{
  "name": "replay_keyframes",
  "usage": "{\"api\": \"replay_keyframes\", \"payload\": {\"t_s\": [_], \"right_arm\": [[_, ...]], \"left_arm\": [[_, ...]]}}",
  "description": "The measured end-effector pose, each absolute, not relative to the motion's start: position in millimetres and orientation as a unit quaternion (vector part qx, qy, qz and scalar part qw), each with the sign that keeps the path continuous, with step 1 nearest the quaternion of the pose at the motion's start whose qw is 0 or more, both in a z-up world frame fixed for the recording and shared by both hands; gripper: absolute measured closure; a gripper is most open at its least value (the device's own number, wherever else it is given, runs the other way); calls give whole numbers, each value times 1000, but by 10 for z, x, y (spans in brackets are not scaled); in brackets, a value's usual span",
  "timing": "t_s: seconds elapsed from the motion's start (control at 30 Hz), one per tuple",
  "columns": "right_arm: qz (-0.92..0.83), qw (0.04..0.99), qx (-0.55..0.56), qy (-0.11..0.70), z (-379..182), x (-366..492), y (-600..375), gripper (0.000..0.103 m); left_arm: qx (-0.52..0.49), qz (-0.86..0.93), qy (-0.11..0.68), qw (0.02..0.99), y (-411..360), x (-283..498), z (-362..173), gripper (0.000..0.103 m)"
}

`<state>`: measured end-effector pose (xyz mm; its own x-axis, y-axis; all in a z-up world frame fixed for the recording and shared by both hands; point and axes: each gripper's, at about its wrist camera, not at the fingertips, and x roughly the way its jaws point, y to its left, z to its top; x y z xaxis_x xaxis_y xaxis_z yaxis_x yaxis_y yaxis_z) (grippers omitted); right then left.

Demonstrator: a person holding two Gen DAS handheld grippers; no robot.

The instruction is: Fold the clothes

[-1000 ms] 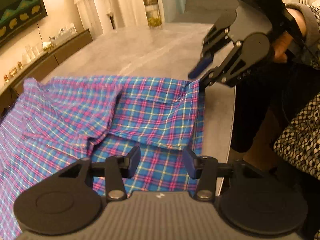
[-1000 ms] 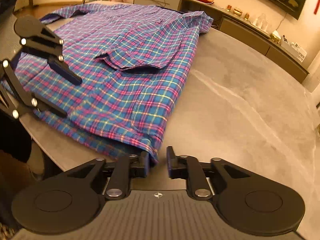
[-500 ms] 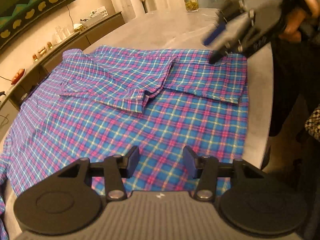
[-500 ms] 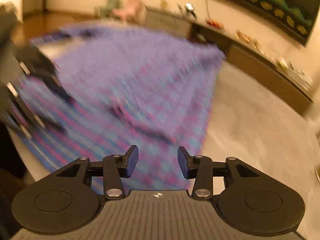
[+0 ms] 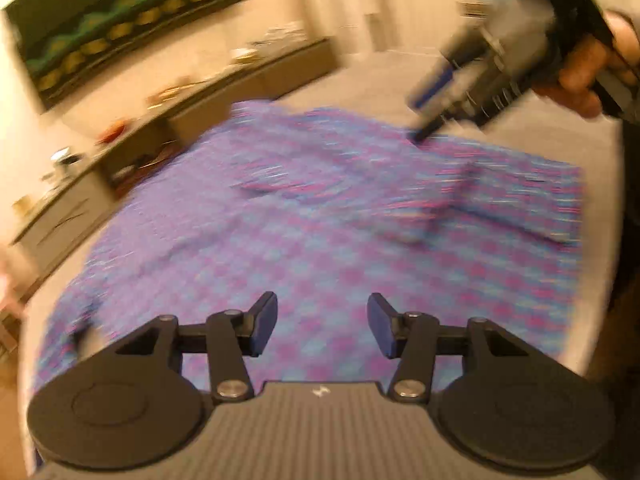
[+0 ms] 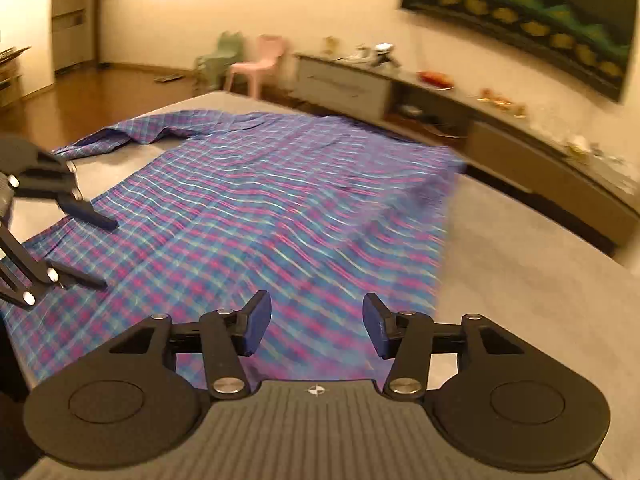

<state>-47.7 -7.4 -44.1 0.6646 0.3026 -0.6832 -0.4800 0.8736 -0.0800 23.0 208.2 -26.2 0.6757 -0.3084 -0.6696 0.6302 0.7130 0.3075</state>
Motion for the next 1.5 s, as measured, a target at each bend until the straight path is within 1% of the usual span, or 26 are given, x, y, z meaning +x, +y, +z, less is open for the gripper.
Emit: {"api": "replay_keyframes", "payload": {"t_s": [0.07,0.1,0.13,0.17,0.23,0.27,0.33,0.4,0.47,0.53,0.63,0.83,0.9,0.93,0.97,1.0,1.03,1.17,1.2,1.23,1.27,1.3,1.33,1.37,1.43,1.5], "right_arm": [[208,891,-123,384,-644,-269,-155,50],[198,888,-124,396,-722,-248,-245,51],[188,884,-125,408,-799,-226,-335,49],[178,881,-126,421,-877,-205,-426,42],[143,878,-111,443,-843,-214,-676,41],[121,881,-127,440,-787,-245,-687,42],[89,887,-157,424,-626,-280,-598,42],[117,896,-181,388,-396,-328,-222,42],[168,899,-214,344,-164,-368,324,39],[236,889,-262,292,-80,-344,1053,33],[324,856,-347,206,-135,-252,2254,30],[402,751,-515,95,-748,148,4214,30],[419,716,-550,94,-965,313,4563,32],[427,702,-562,97,-1045,380,4686,41],[435,686,-574,100,-1126,446,4810,67],[432,688,-574,102,-1129,484,4882,88],[426,693,-572,104,-1117,516,4945,103],[430,755,-490,79,-709,330,4747,103],[432,765,-472,74,-617,249,4635,103],[431,772,-462,69,-569,175,4514,103],[429,776,-458,66,-550,109,4398,103],[428,778,-456,65,-532,54,4248,103],[427,778,-456,68,-535,20,4105,103],[426,776,-458,77,-554,12,4010,103],[422,786,-437,113,-489,78,3785,103],[417,795,-414,149,-414,151,3555,103]], "left_arm": [[240,-205,307,898,2478,435,-207,48],[204,-163,315,912,2748,545,-189,46],[160,-116,324,925,3044,658,-174,45],[115,-69,332,934,3339,772,-160,44],[3,1,340,940,3873,922,-180,38],[-69,15,338,938,4091,931,-232,36],[-213,42,330,919,4526,951,-336,37],[-353,69,313,879,4961,970,-440,31],[-441,80,301,841,5160,959,-578,30],[-501,69,297,810,5262,987,-692,30],[-536,67,286,792,5336,952,-764,28],[-588,79,252,765,5566,782,-932,23],[-597,73,251,758,5611,805,-1031,23],[-601,69,253,755,5623,820,-1068,23],[-605,64,254,752,5635,835,-1105,23],[-608,60,251,751,5631,854,-1121,23],[-612,56,247,749,5620,875,-1129,22],[-625,42,230,745,5579,956,-1162,17],[-627,40,226,745,5555,1003,-1164,17],[-628,37,221,745,5518,1057,-1166,20],[-627,34,214,749,5479,1111,-1163,37],[-615,28,209,760,5431,1179,-1139,66],[-599,20,205,774,5381,1252,-1106,80],[-558,21,202,805,5274,1292,-1002,99],[-454,28,195,869,5021,1350,-740,100],[-250,54,172,951,4502,1328,-403,100]]}}
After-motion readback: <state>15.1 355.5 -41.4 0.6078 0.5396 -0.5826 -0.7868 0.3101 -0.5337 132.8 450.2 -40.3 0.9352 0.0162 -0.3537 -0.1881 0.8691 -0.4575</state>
